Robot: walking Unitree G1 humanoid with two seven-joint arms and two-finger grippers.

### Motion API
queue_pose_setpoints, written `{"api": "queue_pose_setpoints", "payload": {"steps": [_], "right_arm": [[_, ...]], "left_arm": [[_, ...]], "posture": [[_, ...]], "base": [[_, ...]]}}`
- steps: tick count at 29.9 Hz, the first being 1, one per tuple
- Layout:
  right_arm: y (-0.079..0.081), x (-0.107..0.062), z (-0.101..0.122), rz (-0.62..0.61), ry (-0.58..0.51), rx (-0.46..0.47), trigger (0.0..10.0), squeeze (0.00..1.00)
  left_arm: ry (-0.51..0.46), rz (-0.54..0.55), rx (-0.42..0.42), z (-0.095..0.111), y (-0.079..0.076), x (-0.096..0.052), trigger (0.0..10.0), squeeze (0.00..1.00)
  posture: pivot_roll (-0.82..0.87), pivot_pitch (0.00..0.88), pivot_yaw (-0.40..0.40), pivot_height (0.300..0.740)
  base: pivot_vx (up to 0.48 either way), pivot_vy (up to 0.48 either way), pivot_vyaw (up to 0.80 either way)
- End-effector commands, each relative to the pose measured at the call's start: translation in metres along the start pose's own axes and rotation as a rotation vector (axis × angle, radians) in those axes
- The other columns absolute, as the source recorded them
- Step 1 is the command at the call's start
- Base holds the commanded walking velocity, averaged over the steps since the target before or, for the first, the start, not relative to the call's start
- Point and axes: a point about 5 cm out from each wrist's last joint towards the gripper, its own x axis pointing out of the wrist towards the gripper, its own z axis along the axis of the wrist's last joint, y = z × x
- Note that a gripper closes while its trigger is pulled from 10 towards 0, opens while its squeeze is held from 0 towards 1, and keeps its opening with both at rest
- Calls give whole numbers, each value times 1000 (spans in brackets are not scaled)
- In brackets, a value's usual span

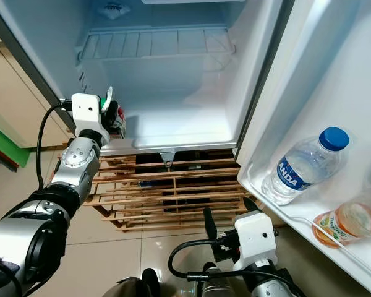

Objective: Restocking fridge

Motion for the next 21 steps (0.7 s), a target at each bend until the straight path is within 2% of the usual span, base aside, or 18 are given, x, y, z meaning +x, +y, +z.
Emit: {"api": "queue_pose_setpoints", "payload": {"steps": [1, 21], "right_arm": [[0, -3, 2, 3, 5, 0, 10000, 0], [1, -6, 1, 17, 18, -13, 10000, 0]], "left_arm": [[-65, 7, -3, 18, 4, 8, 10000, 1000], [-77, -60, -7, 33, -11, 18, 10000, 1000]], "posture": [[-384, 265, 81, 740], [-390, 258, 87, 740]], "base": [[0, 0, 0], [0, 0, 0]]}}
